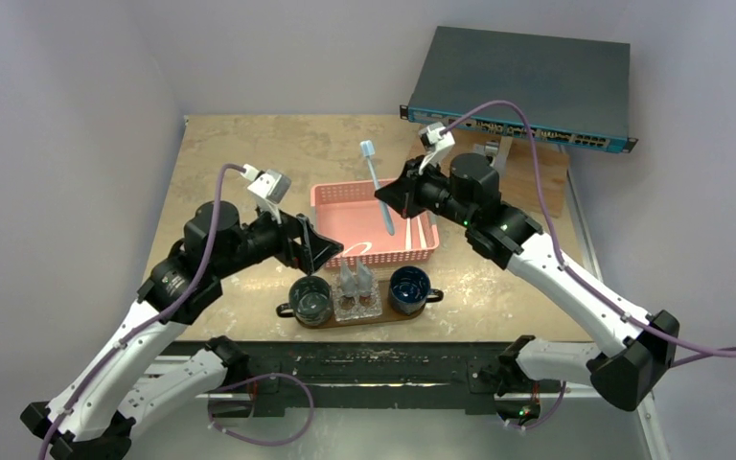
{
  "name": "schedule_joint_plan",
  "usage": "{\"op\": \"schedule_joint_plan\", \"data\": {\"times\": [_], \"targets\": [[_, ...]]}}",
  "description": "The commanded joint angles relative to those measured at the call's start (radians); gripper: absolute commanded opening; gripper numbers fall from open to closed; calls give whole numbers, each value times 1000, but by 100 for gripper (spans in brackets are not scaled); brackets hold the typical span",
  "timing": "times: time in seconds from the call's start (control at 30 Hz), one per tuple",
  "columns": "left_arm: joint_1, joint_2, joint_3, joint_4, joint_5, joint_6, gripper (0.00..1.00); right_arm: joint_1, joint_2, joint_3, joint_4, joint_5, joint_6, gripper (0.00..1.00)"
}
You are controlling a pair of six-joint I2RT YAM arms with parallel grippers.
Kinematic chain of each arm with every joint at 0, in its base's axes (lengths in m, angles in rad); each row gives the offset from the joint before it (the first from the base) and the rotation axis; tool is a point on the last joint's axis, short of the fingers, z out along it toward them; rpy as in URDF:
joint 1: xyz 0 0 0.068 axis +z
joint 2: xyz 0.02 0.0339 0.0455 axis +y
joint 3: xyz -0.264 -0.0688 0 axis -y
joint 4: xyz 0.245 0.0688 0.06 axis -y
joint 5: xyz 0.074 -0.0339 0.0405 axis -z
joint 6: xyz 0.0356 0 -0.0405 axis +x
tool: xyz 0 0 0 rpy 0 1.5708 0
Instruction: Prepare toiletry sets of a toothbrush and toothpaste on the tray
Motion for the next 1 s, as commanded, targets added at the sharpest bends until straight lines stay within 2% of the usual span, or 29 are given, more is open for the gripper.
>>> {"op": "schedule_joint_plan", "data": {"times": [0.0,0.2,0.5,0.6,0.8,0.97], "targets": [[-3,13,-1,155,124,-108,100,9,-70,-40,148,-169,131,0],[-2,23,-27,254,220,-166,100,14,-102,-83,306,-332,257,0],[-4,25,-103,462,363,-286,100,41,-88,-187,683,-478,546,0],[-3,27,-123,539,411,-323,97,70,-79,-221,803,-480,618,0],[-3,50,-146,646,507,-374,91,132,-64,-240,924,-423,679,0],[-3,50,-162,710,549,-413,81,157,-54,-282,1013,-336,727,0]]}}
